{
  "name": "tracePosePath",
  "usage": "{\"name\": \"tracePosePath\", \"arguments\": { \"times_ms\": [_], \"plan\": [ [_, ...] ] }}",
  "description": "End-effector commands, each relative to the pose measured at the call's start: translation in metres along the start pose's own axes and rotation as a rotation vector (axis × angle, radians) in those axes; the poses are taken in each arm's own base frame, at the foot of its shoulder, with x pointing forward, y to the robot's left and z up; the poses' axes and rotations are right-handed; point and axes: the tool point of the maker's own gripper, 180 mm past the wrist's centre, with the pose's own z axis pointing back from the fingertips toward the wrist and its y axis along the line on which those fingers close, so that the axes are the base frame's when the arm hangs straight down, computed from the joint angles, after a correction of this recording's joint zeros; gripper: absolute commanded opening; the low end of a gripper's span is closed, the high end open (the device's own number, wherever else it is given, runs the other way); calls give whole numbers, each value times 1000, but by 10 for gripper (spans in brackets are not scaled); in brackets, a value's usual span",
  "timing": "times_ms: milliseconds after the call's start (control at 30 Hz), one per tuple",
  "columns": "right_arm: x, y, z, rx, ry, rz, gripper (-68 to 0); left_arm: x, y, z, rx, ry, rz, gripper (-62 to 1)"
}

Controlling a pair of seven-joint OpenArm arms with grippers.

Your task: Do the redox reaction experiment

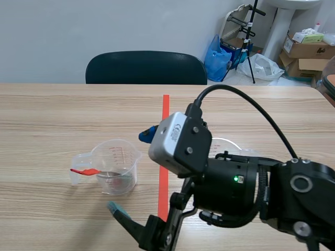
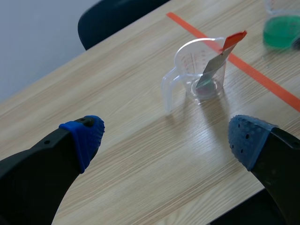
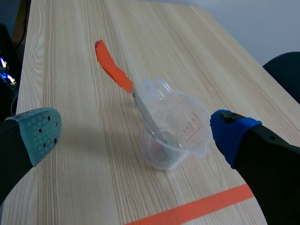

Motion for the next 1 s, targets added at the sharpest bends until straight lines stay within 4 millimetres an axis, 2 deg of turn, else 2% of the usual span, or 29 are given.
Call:
{"name": "tracePosePath", "arguments": {
  "times_ms": [0,267,500,967],
  "plan": [
    [13,-10,-5,-17,-47,25,4,6,-1,0,5,-17,-7,-46],
    [10,-1,-32,25,-57,47,4,2,-6,2,-8,-3,-24,-46],
    [19,-9,-45,1,-88,76,4,2,-6,2,-9,-3,-24,-46],
    [24,-15,-50,-6,-102,88,2,1,-7,2,-13,4,-28,-46]
  ]
}}
